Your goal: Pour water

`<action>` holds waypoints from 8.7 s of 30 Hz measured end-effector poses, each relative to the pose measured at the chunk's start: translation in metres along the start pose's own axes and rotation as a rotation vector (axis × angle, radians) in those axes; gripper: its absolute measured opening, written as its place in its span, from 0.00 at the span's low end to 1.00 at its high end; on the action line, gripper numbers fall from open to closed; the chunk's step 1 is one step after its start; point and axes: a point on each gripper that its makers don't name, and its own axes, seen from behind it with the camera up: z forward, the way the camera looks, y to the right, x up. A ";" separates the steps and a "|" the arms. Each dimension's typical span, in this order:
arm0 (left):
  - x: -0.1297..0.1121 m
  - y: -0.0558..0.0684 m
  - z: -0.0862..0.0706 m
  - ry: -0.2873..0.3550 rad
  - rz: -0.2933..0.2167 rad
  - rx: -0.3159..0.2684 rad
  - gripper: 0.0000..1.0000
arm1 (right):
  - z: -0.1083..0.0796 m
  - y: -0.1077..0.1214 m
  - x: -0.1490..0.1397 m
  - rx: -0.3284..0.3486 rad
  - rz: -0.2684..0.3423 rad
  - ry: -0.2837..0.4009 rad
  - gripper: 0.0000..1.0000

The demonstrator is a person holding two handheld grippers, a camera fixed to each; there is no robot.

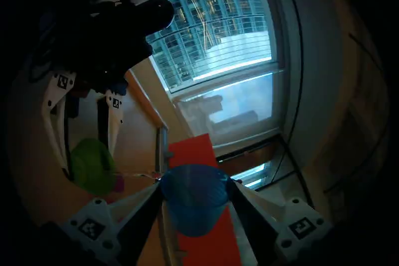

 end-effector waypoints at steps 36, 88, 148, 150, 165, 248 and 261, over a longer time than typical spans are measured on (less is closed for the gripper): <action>0.003 -0.004 0.003 0.003 0.005 0.003 0.86 | 0.003 0.016 0.003 -0.040 -0.117 0.008 0.92; 0.006 -0.011 0.007 0.018 -0.007 0.020 0.86 | 0.009 0.024 0.019 -0.065 -0.369 0.002 0.92; 0.018 -0.013 0.003 0.028 0.012 0.035 0.86 | -0.019 0.015 0.037 -0.022 0.585 0.117 0.92; 0.019 -0.013 0.003 0.029 0.013 0.035 0.86 | -0.021 0.014 0.039 -0.013 0.656 0.124 0.92; 0.021 -0.013 0.003 0.030 0.018 0.040 0.86 | -0.020 0.005 0.045 0.083 1.054 0.146 0.92; -0.027 -0.014 -0.002 -0.167 0.037 0.019 0.86 | -0.096 -0.089 -0.049 0.176 1.098 -0.042 0.93; -0.058 -0.010 -0.003 -0.276 0.066 -0.007 0.86 | -0.097 -0.123 -0.063 0.251 1.074 -0.091 0.92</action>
